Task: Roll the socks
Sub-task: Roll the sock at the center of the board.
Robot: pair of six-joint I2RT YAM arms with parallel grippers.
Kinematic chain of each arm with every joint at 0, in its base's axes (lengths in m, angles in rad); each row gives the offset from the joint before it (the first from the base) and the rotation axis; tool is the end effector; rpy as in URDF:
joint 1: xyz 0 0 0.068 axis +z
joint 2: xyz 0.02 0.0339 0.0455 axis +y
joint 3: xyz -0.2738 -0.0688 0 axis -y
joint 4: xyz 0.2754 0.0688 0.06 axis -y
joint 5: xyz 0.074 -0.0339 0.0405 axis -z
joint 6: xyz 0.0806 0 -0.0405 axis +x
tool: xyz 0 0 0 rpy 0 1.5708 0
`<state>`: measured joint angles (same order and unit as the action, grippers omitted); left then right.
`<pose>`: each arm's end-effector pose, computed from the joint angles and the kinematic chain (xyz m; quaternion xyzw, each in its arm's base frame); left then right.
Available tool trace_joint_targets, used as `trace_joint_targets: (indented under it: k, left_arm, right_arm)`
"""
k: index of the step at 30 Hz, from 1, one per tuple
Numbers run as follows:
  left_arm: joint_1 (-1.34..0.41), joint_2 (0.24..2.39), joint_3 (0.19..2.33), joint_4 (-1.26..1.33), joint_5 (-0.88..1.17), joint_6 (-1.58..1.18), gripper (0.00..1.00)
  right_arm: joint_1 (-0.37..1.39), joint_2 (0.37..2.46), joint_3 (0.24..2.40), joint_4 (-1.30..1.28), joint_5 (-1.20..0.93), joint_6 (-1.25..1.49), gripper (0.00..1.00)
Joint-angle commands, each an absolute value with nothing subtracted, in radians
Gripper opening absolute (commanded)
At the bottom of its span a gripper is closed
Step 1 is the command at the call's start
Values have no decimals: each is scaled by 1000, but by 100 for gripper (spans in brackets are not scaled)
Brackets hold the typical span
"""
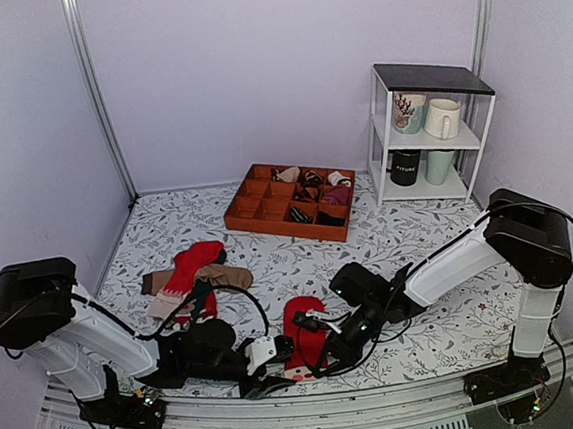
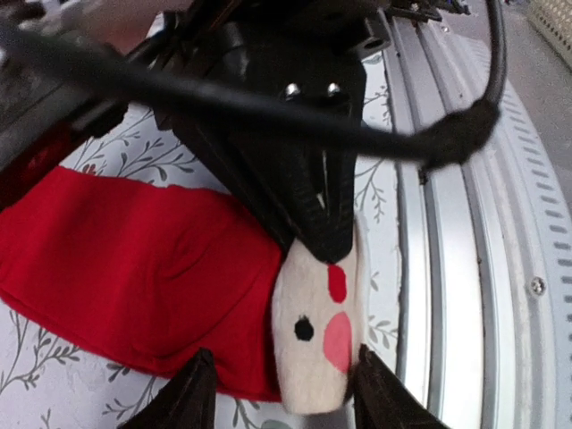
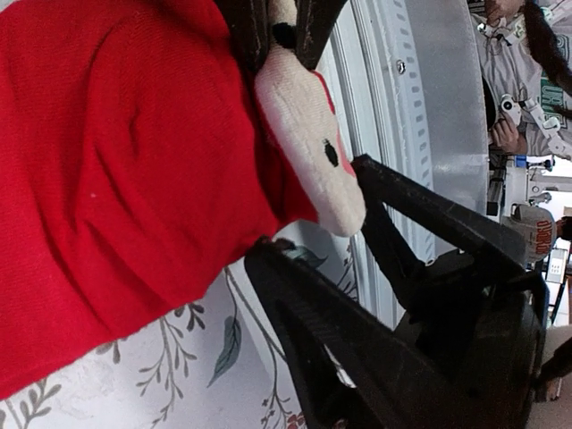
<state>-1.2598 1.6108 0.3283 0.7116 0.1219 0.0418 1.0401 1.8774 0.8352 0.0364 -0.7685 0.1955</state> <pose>0.0814 -0.2851 0.0569 0.5539 0.6792 -0.3176 0.3619 0.1359 0.3423 0.0555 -0.4602 0.7693 0.4432 0.0021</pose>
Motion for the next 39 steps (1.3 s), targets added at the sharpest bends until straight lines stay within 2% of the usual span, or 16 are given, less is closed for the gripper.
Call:
trace_joint_targets:
  k: [1, 7, 14, 23, 27, 28, 29, 31, 32, 34, 39]
  left_arm:
    - [-1292, 1624, 366, 762, 110, 72, 52]
    - [-1328, 1646, 381, 764, 110, 57, 52]
    - [-1340, 1721, 370, 791, 107, 5, 43]
    - [-1340, 1755, 385, 812, 118, -5, 23]
    - [-1340, 1761, 393, 802, 121, -25, 19]
    - [-1341, 1761, 391, 800, 117, -31, 21]
    - [-1340, 1760, 389, 800, 117, -34, 28]
    - [-1340, 1751, 379, 805, 106, -39, 71]
    - [-1341, 1742, 372, 811, 95, -38, 76]
    - [-1343, 1715, 355, 827, 75, -40, 79]
    - [-1344, 1661, 339, 839, 60, -18, 81]
  right_arm:
    - [1032, 1959, 817, -156, -703, 213, 8]
    - [1018, 1955, 815, -163, -714, 235, 8]
    - [1015, 1954, 816, -169, -719, 241, 8]
    - [1012, 1961, 822, -172, -723, 253, 8]
    - [1011, 1967, 827, -170, -724, 256, 8]
    - [1012, 1967, 826, -170, -724, 257, 8]
    - [1012, 1969, 827, -171, -725, 258, 8]
    - [1012, 1972, 829, -172, -727, 255, 8]
    - [1012, 1974, 829, -172, -725, 252, 8]
    - [1011, 1974, 828, -174, -721, 251, 8]
    - [1012, 1974, 825, -169, -722, 252, 8]
